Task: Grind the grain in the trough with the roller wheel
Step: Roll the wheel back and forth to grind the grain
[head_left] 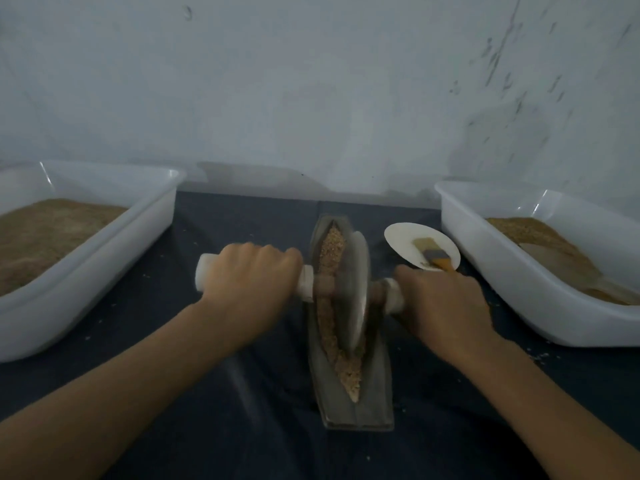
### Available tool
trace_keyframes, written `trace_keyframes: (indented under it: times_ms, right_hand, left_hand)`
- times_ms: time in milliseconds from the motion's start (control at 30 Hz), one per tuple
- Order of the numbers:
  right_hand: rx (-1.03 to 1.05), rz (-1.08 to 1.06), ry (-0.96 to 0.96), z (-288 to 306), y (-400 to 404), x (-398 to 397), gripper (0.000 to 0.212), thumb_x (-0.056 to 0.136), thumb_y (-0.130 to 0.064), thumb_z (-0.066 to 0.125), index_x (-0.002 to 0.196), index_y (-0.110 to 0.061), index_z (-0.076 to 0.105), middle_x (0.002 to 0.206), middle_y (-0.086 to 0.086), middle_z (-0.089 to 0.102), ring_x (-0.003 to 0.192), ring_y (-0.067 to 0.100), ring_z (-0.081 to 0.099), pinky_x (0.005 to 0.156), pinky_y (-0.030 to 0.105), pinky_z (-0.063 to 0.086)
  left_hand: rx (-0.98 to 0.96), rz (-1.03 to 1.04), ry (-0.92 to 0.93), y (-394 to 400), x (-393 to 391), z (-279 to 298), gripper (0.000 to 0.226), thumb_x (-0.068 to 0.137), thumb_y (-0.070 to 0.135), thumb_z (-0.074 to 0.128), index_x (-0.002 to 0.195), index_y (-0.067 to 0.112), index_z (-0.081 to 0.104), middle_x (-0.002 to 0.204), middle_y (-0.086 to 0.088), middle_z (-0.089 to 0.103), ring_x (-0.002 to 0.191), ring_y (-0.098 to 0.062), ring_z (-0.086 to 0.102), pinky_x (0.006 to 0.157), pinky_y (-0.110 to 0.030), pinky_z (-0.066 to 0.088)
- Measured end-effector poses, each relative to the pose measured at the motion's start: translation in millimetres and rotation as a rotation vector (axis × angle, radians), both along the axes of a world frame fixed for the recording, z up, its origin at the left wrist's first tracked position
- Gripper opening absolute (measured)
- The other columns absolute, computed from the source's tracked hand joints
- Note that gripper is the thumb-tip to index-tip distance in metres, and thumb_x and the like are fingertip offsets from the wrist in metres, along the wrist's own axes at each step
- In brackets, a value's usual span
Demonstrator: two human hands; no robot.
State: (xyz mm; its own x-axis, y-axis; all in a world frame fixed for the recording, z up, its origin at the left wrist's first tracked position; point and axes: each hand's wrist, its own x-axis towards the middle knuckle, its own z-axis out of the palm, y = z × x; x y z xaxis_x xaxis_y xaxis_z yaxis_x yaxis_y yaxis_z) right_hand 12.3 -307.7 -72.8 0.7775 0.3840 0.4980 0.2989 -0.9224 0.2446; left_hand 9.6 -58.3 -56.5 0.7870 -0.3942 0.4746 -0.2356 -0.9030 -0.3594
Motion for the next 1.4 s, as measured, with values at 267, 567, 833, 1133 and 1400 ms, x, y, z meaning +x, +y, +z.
trace_keyframes:
  times_ms: [267, 567, 833, 1133, 1400]
  right_hand:
    - [-0.058, -0.023, -0.077, 2.5, 5.8, 17.6, 0.033, 0.061, -0.026, 0.083, 0.070, -0.020, 0.052, 0.056, -0.001, 0.055, 0.045, 0.022, 0.050, 0.044, 0.021, 0.014]
    - [-0.027, -0.087, 0.035, 15.5, 18.0, 38.1, 0.018, 0.084, -0.030, 0.066, 0.091, -0.020, 0.053, 0.077, 0.000, 0.061, 0.067, 0.020, 0.056, 0.055, 0.032, 0.040]
    - [-0.073, 0.031, -0.083, 17.8, 12.7, -21.8, 0.045, 0.036, -0.011, 0.088, 0.064, -0.015, 0.053, 0.051, 0.004, 0.054, 0.042, 0.026, 0.052, 0.044, 0.024, 0.026]
    - [-0.105, -0.108, 0.010, 25.5, 29.9, 69.7, 0.016, 0.087, -0.026, 0.061, 0.090, -0.019, 0.047, 0.086, 0.003, 0.064, 0.074, 0.024, 0.060, 0.055, 0.032, 0.030]
    - [-0.042, 0.046, -0.050, 17.6, 12.9, -25.4, 0.045, 0.042, -0.015, 0.089, 0.069, -0.019, 0.053, 0.057, -0.001, 0.055, 0.045, 0.019, 0.052, 0.041, 0.023, 0.022]
  left_hand:
    - [-0.104, 0.126, 0.042, 2.9, 18.3, -11.8, 0.033, 0.082, 0.035, 0.059, 0.072, 0.027, 0.029, 0.062, 0.008, 0.041, 0.054, -0.018, 0.038, 0.053, -0.031, 0.025]
    - [-0.153, 0.127, 0.148, 1.2, 42.2, -4.7, 0.022, 0.082, 0.036, 0.058, 0.076, 0.027, 0.039, 0.073, 0.004, 0.054, 0.063, -0.023, 0.048, 0.059, -0.032, 0.034]
    - [-0.104, 0.099, 0.103, 15.9, -11.2, -20.0, 0.039, 0.079, 0.044, 0.056, 0.067, 0.029, 0.022, 0.056, 0.009, 0.029, 0.048, -0.014, 0.030, 0.049, -0.028, 0.022]
    - [-0.202, 0.132, 0.179, 3.8, 74.0, -8.4, 0.013, 0.081, 0.038, 0.057, 0.086, 0.026, 0.054, 0.089, -0.002, 0.064, 0.078, -0.026, 0.061, 0.062, -0.033, 0.035]
    - [-0.058, -0.060, 0.103, 17.8, -13.1, -5.6, 0.042, 0.065, 0.041, 0.075, 0.072, 0.031, 0.034, 0.056, 0.010, 0.041, 0.048, -0.015, 0.049, 0.049, -0.027, 0.028]
